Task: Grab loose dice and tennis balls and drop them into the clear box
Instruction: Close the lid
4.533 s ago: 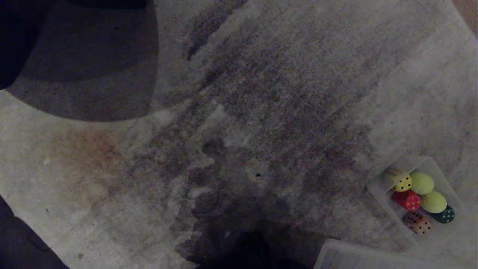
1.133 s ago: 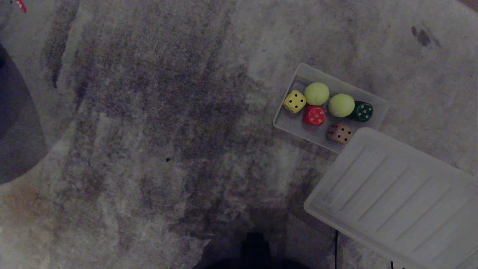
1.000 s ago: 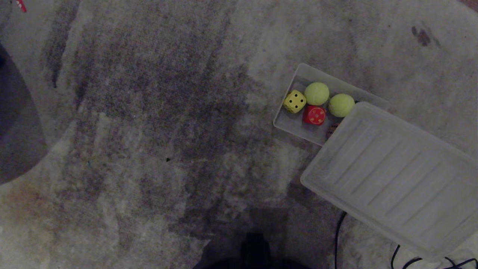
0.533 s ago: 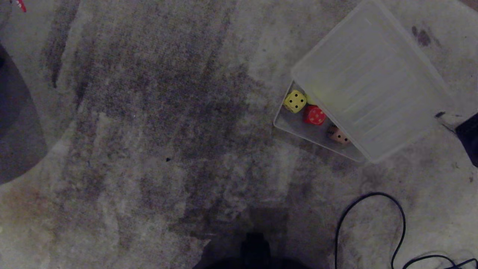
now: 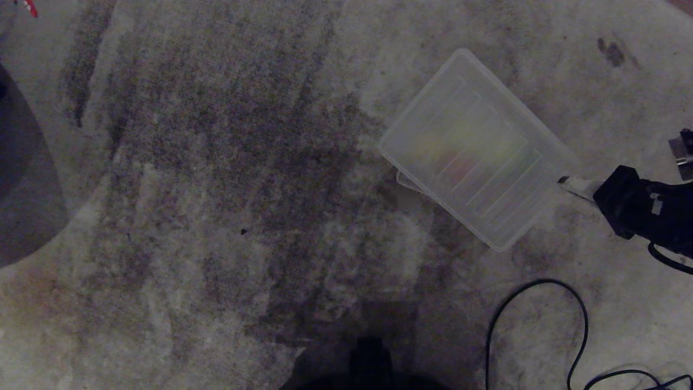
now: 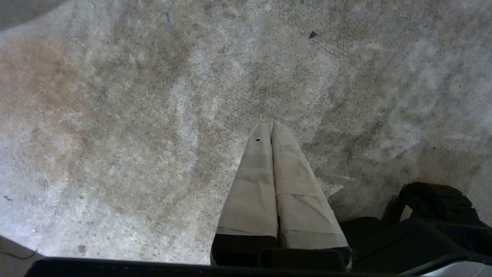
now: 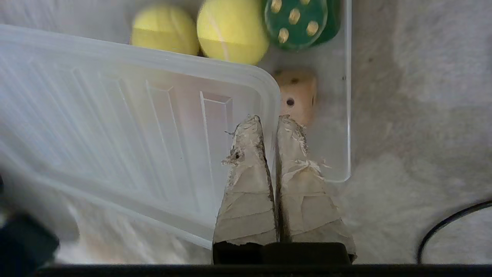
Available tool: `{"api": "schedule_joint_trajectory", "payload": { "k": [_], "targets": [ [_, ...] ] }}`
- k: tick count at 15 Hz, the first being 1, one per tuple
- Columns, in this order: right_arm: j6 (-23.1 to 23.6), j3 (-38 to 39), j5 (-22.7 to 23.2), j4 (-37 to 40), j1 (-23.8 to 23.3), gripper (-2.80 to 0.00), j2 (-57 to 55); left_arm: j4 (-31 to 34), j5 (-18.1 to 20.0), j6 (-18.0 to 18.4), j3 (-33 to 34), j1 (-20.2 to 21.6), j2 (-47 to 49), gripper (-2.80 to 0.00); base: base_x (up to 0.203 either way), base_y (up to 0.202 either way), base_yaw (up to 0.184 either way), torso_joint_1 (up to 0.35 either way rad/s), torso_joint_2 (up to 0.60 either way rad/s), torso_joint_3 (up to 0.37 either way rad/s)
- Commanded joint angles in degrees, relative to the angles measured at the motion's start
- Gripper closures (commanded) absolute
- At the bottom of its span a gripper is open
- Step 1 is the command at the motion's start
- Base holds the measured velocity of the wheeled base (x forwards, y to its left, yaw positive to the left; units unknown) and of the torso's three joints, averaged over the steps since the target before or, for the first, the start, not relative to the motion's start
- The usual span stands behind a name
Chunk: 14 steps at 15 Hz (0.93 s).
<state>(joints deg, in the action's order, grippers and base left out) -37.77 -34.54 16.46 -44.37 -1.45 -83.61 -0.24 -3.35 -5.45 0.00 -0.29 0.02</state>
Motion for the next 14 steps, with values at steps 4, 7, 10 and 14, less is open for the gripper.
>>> {"api": "schedule_joint_trajectory", "payload": {
  "k": [4, 7, 10, 14],
  "targets": [
    [11.0, -0.2, 9.2, 0.3, -5.6, 0.00, -5.1, 0.0, 0.0, 0.0, 0.1, 0.0, 0.1, 0.00, 0.000, 0.000, 0.000, 0.000, 0.00, 0.000],
    [19.8, -2.8, 13.5, 4.8, -10.1, 0.00, -7.1, 0.0, 0.0, -0.1, 0.1, 0.0, 0.1, 0.00, 0.000, 0.000, 0.000, 0.000, 0.00, 0.000],
    [21.1, -6.3, 14.1, 5.9, -12.4, 0.00, -7.3, 0.0, -0.1, -0.1, 0.1, -0.1, 0.1, 0.00, 0.000, 0.000, 0.000, 0.000, 0.00, 0.000],
    [20.8, -7.1, 16.0, 5.9, -13.4, 0.00, -7.3, 0.0, 0.0, -0.1, 0.1, -0.1, 0.1, 0.00, 0.000, 0.000, 0.000, 0.000, 0.00, 0.000]
  ]
}}
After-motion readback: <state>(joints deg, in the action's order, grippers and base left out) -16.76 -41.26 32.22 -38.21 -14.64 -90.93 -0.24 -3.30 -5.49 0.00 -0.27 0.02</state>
